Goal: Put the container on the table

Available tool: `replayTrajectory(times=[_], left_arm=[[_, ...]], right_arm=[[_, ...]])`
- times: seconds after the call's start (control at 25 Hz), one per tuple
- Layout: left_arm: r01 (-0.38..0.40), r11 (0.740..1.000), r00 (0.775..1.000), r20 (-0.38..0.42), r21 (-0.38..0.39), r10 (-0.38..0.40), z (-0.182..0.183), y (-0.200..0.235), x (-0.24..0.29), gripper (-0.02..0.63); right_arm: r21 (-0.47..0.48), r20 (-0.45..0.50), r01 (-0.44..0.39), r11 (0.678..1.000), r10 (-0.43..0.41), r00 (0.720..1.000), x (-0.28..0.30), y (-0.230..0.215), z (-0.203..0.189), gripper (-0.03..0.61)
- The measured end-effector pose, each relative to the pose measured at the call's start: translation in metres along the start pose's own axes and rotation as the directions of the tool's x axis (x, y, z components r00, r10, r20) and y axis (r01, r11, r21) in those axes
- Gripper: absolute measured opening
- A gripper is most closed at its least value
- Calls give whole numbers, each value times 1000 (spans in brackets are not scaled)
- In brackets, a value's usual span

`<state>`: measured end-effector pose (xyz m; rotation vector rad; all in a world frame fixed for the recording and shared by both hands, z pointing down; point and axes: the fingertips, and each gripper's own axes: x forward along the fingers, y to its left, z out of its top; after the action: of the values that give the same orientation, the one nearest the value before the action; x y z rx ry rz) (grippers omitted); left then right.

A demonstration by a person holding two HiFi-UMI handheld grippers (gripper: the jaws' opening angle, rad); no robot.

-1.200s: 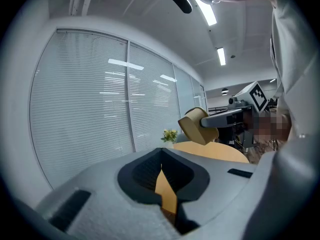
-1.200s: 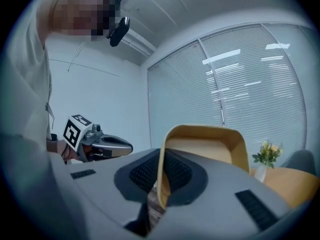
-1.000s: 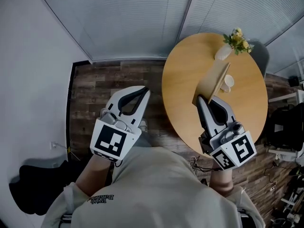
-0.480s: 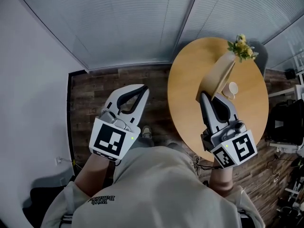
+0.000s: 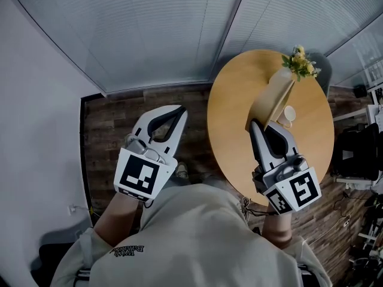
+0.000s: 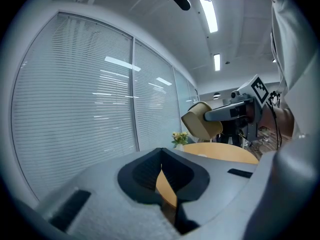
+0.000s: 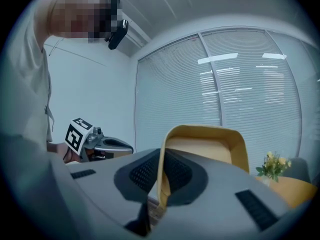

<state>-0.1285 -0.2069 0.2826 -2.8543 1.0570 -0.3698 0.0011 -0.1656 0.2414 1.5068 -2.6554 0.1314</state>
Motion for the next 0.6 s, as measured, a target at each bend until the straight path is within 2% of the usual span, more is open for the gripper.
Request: replayTrajectory(times=[0.16, 0.4, 0.6], left_arm=[[-15, 999, 1000, 5, -40, 15, 8, -1, 5, 21], [-37, 999, 999, -11, -11, 37, 10, -5, 20, 21], [-47, 999, 999, -17, -20, 47, 13, -9, 29, 21]], right_arm=[[-12, -5, -5, 1000, 5, 1000, -1, -10, -2, 32], [-23, -21, -18, 1000, 18, 1000, -2, -31, -6, 32], [-24, -29, -32, 999, 31, 999, -3, -44, -8, 32]])
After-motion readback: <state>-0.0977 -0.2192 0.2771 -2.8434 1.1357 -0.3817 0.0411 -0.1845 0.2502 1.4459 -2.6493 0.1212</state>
